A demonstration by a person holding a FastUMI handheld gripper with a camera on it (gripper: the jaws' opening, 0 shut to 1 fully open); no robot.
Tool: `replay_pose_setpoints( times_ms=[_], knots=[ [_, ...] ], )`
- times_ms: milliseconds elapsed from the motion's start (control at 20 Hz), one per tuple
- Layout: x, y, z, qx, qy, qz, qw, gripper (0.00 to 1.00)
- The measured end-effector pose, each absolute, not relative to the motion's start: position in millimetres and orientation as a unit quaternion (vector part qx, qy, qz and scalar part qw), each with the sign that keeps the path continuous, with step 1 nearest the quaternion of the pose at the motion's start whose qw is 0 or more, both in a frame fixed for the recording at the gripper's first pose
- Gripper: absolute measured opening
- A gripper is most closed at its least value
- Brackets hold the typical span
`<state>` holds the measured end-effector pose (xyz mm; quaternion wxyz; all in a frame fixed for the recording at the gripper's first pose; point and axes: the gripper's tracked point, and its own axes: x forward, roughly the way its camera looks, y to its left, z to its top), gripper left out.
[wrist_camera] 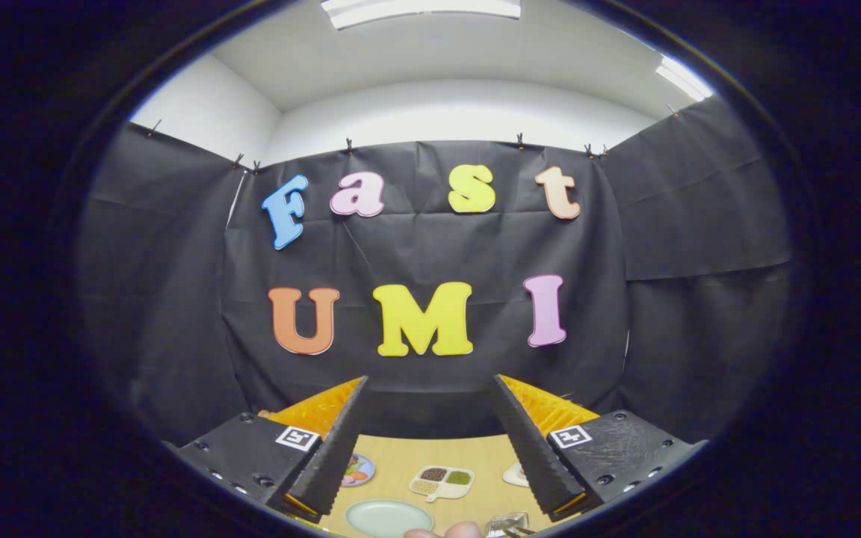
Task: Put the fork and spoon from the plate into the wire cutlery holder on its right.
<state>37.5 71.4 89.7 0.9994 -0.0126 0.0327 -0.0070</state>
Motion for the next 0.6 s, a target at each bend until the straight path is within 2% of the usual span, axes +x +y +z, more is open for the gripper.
replay_pose_setpoints(
  times_ms=[600],
  knots=[
    [37.3, 81.4, 94.7, -0.034, 0.031, -0.004, 0.999, 0.96]
  ],
)
